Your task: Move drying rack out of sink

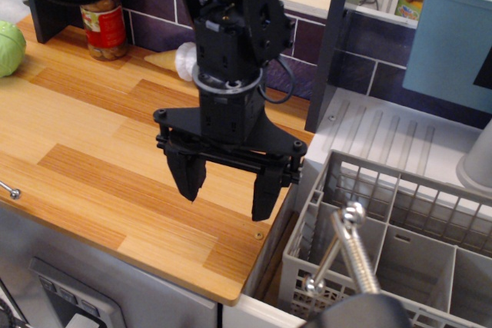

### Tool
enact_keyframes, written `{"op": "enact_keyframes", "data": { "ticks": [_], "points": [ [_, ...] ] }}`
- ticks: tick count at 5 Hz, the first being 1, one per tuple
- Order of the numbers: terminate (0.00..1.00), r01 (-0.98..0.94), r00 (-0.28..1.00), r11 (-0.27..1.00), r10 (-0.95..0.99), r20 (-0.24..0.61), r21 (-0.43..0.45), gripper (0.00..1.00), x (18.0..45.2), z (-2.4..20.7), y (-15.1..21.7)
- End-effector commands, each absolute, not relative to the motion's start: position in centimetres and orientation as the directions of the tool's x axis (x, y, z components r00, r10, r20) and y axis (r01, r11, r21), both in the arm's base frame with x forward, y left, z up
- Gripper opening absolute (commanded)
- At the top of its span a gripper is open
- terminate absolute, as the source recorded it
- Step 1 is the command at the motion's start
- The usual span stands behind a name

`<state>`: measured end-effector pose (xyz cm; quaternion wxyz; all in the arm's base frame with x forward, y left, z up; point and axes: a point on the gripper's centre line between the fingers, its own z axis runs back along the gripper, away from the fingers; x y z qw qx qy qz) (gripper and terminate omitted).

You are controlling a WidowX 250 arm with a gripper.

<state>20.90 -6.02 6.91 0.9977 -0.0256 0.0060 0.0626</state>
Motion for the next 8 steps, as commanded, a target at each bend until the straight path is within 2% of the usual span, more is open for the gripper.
{"op": "enact_keyframes", "data": {
  "ticks": [1,2,4,6,8],
  "points": [
    [0.00,-0.125,0.992,0.991,0.125,-0.015,-0.050,1.00,20.9,6.9,-6.0],
    [0.00,-0.106,0.994,0.989,0.105,-0.011,-0.103,1.00,21.0,7.3,-7.9],
    [0.00,-0.059,0.994,0.992,0.069,0.080,-0.113,1.00,22.6,6.6,-13.1],
    [0.00,-0.105,0.994,0.989,0.107,0.017,-0.104,1.00,24.6,4.0,-17.0],
    [0.00,-0.121,0.993,0.991,0.120,-0.012,-0.059,1.00,25.3,0.9,-18.9]
  ]
}}
